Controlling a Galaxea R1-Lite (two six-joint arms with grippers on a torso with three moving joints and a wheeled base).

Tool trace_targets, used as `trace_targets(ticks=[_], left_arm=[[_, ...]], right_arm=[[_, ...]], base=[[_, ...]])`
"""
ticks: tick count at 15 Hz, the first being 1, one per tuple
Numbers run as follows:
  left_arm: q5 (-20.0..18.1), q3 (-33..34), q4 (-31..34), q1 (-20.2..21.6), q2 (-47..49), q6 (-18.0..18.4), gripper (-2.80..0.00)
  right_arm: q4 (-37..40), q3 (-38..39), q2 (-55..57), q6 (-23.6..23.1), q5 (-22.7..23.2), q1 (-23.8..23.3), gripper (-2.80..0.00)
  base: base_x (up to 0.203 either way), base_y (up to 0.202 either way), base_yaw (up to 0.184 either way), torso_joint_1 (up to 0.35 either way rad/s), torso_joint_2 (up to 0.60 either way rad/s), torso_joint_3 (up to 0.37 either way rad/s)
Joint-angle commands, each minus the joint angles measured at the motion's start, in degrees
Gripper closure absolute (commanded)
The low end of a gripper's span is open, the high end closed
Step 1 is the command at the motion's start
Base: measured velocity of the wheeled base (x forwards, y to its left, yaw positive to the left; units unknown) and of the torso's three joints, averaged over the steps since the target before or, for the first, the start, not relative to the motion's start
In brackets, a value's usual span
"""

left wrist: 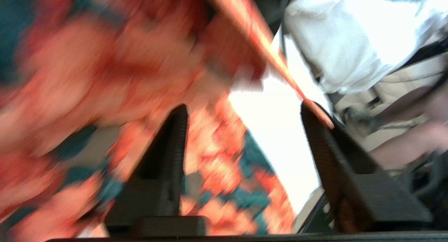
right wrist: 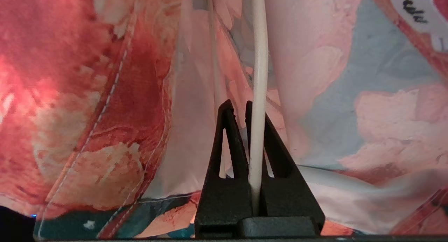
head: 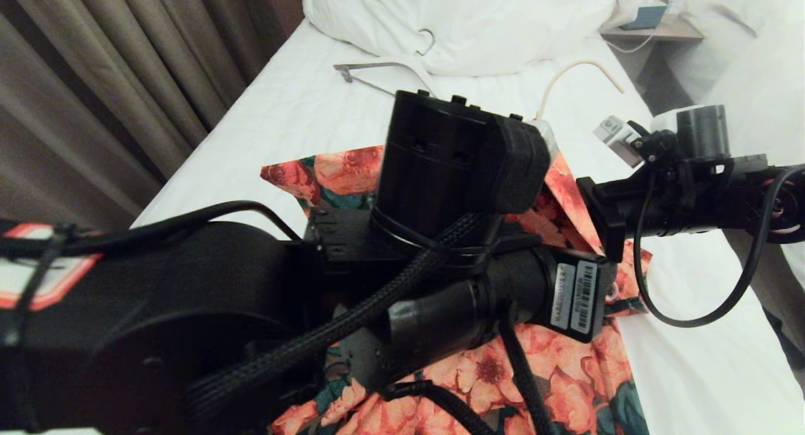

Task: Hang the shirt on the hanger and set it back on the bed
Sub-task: Hook the other side of the shirt onto the hanger

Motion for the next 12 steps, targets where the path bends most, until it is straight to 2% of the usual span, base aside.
trace_targets(ticks=[1,4,5,7,10,12], left_arm=[[0.6,7.6,1.5,0.1,-6.3,1.5,-2.80],[3.3,18.0,3.6,0.1,-14.2,2.4,-2.80],[5.0,20.2,4.3,0.1,-18.3,2.6,0.00],[7.1,22.7,8.6,0.5,-27.2,4.6,0.00],[8.8,23.4,14.7,5.5,-36.8,7.4,0.00],[9.0,22.4,17.9,7.3,-41.9,10.8,0.00]], right_arm=[[-0.1,0.1,-0.7,-0.5,0.3,0.1,0.00],[-1.4,2.4,-1.1,-2.1,0.2,1.3,0.00],[-2.3,2.5,-1.3,-2.0,0.2,2.4,0.00],[-3.1,2.2,-1.1,-1.8,-1.3,4.6,0.00],[-3.1,1.4,-0.9,-0.9,-3.8,6.6,0.00],[-3.1,-0.9,-0.3,1.0,-8.8,9.9,0.00]], base=[[0.000,0.000,0.000,0.000,0.00,0.000],[0.000,0.000,0.000,0.000,0.00,0.000],[0.000,0.000,0.000,0.000,0.00,0.000],[0.000,0.000,0.000,0.000,0.00,0.000],[0.000,0.000,0.000,0.000,0.00,0.000],[0.000,0.000,0.000,0.000,0.00,0.000]])
